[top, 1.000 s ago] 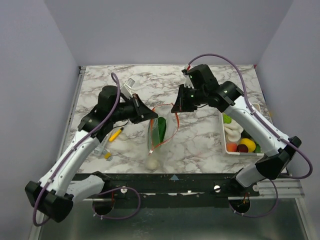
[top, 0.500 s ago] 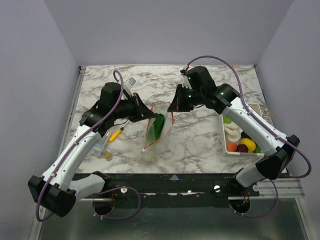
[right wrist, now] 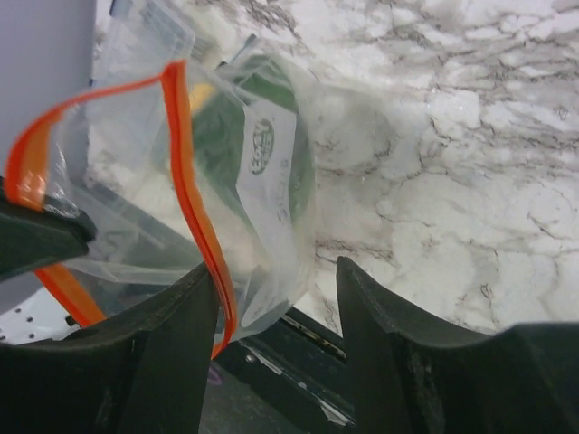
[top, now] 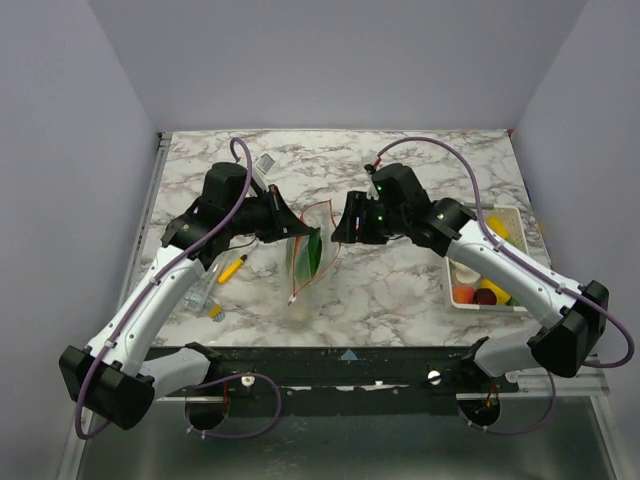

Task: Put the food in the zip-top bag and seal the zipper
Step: Adjust the zipper food storage bag at the center of the board.

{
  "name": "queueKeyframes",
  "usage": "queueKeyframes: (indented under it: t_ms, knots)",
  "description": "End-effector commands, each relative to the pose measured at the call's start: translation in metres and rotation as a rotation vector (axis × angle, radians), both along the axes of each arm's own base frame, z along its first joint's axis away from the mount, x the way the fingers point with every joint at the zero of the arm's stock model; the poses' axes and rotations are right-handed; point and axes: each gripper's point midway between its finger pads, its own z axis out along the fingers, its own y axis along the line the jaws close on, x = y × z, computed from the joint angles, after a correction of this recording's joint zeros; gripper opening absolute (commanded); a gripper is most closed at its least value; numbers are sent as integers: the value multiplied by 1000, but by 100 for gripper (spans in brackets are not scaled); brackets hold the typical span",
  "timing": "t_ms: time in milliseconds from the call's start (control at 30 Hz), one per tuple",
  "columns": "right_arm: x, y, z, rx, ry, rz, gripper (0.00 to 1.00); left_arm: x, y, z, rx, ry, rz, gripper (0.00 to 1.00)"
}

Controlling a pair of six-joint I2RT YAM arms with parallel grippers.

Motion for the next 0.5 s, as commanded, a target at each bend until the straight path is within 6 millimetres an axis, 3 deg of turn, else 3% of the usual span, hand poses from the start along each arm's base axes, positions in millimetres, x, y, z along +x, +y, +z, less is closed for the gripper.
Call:
queueKeyframes:
  t_ms: [0, 233, 333, 467]
  knots:
    - [-3, -8, 15, 25, -90, -55, 59, 6, -1, 16, 0, -70, -18, 0]
    - [2, -68, 58, -59, -267, -227, 72, 24, 6, 20, 94, -120, 0, 0]
    - [8, -111, 52, -184, -301, -386, 78, 28, 6, 18, 129, -134, -16, 0]
    - [14, -175, 19, -336, -241, -605, 80, 31, 6, 11, 152, -150, -31, 0]
